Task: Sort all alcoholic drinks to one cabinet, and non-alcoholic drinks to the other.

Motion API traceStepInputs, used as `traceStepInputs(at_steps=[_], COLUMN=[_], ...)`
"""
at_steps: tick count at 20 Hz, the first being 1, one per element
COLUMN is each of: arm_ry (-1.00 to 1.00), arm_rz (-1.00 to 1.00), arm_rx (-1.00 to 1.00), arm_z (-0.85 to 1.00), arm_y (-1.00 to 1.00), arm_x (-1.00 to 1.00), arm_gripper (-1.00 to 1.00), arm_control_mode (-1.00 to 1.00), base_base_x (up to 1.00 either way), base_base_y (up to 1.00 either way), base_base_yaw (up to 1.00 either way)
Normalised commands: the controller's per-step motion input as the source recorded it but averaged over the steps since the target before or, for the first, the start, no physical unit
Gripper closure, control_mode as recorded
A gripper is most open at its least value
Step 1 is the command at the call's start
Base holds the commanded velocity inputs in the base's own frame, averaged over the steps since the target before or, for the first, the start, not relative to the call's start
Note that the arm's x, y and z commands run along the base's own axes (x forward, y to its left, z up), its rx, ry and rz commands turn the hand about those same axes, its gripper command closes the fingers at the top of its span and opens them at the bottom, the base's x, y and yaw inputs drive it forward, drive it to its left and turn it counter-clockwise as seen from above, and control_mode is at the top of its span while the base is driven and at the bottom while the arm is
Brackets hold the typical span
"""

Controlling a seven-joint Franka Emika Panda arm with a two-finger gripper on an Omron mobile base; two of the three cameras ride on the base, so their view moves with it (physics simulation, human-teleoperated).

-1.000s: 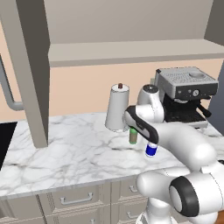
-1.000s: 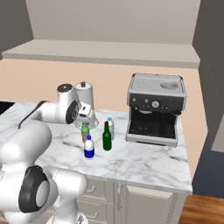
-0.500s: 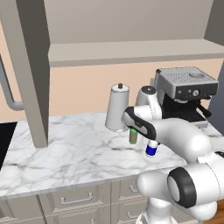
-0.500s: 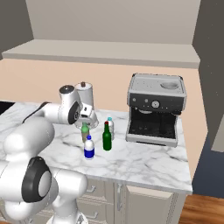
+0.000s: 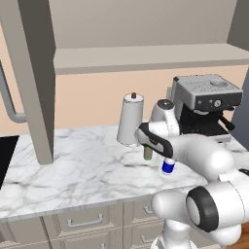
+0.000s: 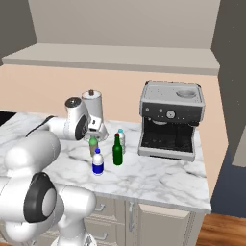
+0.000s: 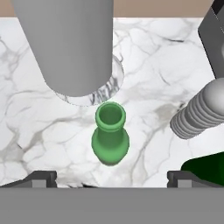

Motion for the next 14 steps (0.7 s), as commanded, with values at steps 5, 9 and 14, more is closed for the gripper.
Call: traceStepInputs(at_steps=[5, 9, 14], arm_ry=[-0.08, -0.06, -0.03], arm_rz=[0.00, 0.00, 0.00], arm_rx=[0.00, 0.00, 0.00], arm_z=[-0.11, -0.10, -0.10], arm_y=[0.00, 0.00, 0.00], arm_x=[0.00, 0.00, 0.05], arm_gripper=[-1.00, -1.00, -1.00], arm_control_mode=[-1.00, -1.00, -1.00], base_base_x=[0.00, 0.00, 0.00], base_base_y=[0.00, 0.00, 0.00], base_base_yaw=[0.00, 0.00, 0.00])
